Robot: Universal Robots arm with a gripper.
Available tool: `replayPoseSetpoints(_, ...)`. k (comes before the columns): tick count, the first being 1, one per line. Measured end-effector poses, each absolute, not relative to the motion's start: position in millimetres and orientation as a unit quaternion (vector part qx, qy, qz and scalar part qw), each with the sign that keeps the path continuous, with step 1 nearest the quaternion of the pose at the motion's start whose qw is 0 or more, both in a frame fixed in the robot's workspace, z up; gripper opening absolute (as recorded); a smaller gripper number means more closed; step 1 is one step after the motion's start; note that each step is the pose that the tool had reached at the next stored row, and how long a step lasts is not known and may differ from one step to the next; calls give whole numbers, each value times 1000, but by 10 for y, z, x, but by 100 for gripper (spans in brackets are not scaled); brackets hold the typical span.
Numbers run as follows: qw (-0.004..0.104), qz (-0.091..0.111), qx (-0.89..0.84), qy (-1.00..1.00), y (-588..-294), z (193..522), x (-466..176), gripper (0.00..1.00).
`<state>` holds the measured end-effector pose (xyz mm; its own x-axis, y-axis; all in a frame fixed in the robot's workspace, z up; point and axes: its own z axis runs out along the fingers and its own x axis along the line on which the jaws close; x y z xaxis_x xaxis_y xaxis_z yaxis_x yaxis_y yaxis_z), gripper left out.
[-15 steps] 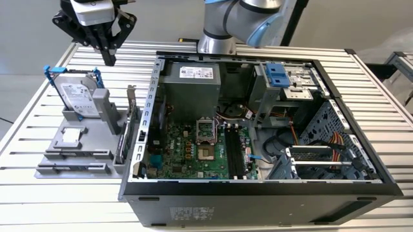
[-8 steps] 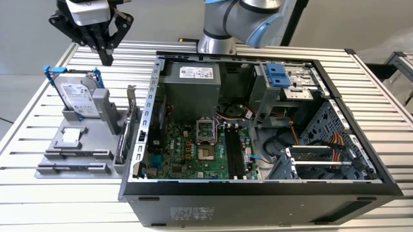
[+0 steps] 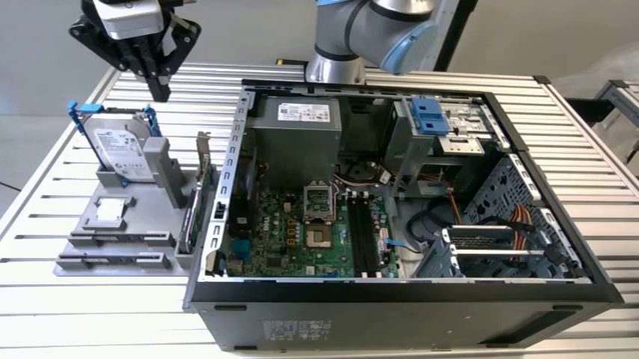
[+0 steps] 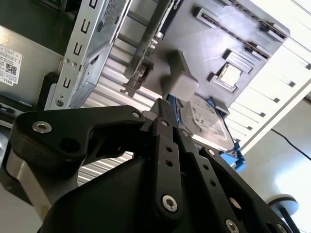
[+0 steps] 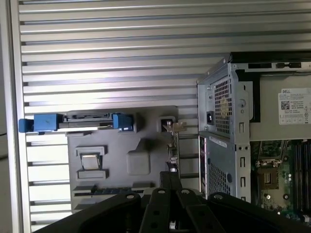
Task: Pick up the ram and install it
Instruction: 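Reach for the ram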
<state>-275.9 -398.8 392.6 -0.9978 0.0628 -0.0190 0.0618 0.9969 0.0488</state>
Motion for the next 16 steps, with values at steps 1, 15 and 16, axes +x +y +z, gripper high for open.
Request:
replayPoseSetpoints(1, 10, 24, 31, 999, -3988, 3926, -2766, 0)
replayPoseSetpoints(15, 10, 24, 31, 999, -3988, 3926, -2868, 0)
replayPoseSetpoints(16, 10, 24, 31, 999, -3988, 3926, -2875, 0)
